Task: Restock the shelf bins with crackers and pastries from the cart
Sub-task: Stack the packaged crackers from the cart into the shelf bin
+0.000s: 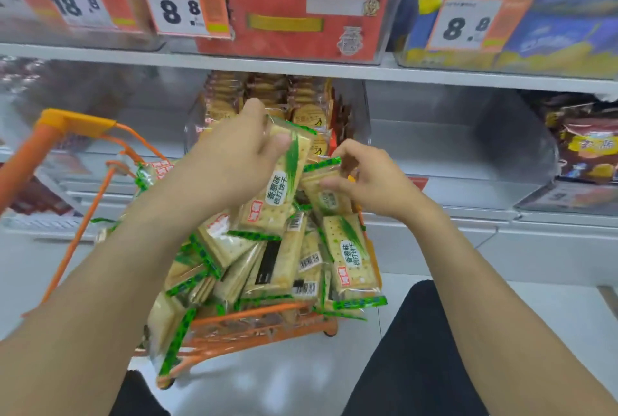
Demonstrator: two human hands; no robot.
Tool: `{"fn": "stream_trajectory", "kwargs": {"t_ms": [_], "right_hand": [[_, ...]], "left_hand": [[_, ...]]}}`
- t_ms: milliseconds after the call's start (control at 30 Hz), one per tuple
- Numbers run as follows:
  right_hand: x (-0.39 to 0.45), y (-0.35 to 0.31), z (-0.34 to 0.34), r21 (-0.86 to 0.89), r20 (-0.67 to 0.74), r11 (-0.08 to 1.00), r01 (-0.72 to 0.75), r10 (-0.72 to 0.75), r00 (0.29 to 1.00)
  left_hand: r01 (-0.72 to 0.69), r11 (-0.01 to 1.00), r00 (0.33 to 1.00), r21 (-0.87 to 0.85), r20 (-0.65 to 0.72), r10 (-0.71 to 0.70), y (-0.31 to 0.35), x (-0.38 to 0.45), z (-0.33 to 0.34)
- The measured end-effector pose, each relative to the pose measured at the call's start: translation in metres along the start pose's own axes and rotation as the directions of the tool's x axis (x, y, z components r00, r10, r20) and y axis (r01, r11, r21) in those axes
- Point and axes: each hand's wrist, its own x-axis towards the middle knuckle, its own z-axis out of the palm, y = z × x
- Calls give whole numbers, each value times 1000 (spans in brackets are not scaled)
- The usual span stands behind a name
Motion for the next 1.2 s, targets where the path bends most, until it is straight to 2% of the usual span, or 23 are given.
{"fn": "stream_trajectory", "kwargs": {"t_ms": [67, 133, 267, 333, 400, 567, 633, 700, 833, 933, 967, 1033, 1100, 1200], "right_hand": [[-5, -1, -13, 100, -98, 995, -24, 34, 995], [-14, -1, -25, 315, -215, 949, -18, 90, 973], [-37, 4, -38, 691, -433, 719, 81, 322, 842], [-51, 7, -40, 826, -433, 550, 125, 476, 766], [-65, 12, -43, 894, -385, 425, 141, 568, 727], [-102, 27, -43, 937, -297, 339, 85, 641, 708], [-115, 30, -45, 931, -297, 360, 61, 649, 700], [-130, 35, -50, 904, -314, 427, 11, 649, 693], [-140, 47, -60, 826, -136, 533, -182, 502, 854], [-130, 56, -69, 615, -45, 751, -243, 340, 939], [-125, 59, -75, 528, -7, 815, -238, 284, 959], [-111, 65, -90, 379, 87, 899, -219, 201, 976], [-96, 75, -105, 266, 165, 940, -212, 173, 971], [-72, 90, -119, 153, 230, 972, -177, 139, 963]], "left_hand": [[1, 997, 997, -81, -81, -7, 6, -3, 1], [8, 987, 991, -161, -128, -28, 14, -8, 5], [77, 968, 993, -239, -64, -95, 31, -20, 22], [102, 940, 994, -324, -5, -109, 39, -23, 34], [112, 896, 994, -429, 49, -100, 50, -25, 45], [188, 778, 977, -600, 196, -85, 72, -39, 82], [250, 739, 962, -626, 248, -116, 74, -47, 97], [349, 653, 929, -673, 340, -146, 78, -53, 114], [522, 507, 842, -686, 510, -177, 88, -51, 143], [687, 213, 726, -694, 664, -180, 104, -41, 150], [738, 104, 675, -666, 729, -115, 108, -36, 153], [785, -24, 619, -619, 783, 55, 112, -26, 158], [788, -3, 610, -615, 781, 137, 116, -15, 161], [744, 163, 642, -648, 761, 95, 121, 2, 170]]}}
